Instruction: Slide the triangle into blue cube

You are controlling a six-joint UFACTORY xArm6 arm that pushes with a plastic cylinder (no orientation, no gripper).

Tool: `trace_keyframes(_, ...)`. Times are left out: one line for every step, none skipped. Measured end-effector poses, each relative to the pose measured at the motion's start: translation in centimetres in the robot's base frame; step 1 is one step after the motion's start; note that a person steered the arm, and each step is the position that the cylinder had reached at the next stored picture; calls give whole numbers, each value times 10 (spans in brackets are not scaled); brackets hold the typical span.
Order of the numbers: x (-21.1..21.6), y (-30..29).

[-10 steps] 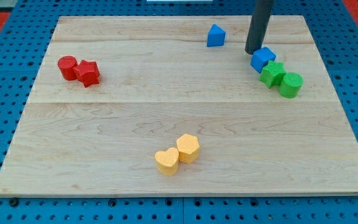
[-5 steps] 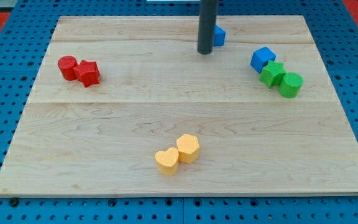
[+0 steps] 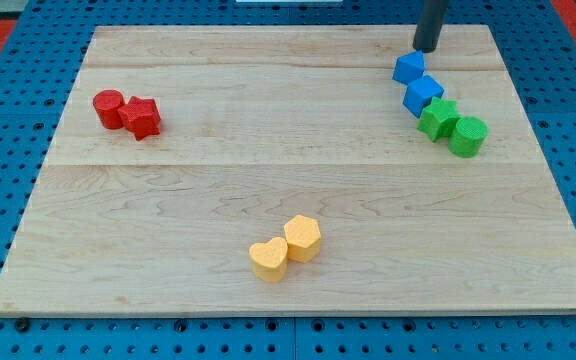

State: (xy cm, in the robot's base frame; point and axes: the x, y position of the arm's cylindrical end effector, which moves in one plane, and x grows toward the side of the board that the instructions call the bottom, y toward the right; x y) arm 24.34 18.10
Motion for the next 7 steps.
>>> trace_keyframes(24, -61)
trace_keyframes(57, -67)
trace_keyframes(25, -67)
trace_keyframes(20, -12)
trace_keyframes(14, 5)
trace_keyframes(37, 1)
trace_keyframes(41, -10)
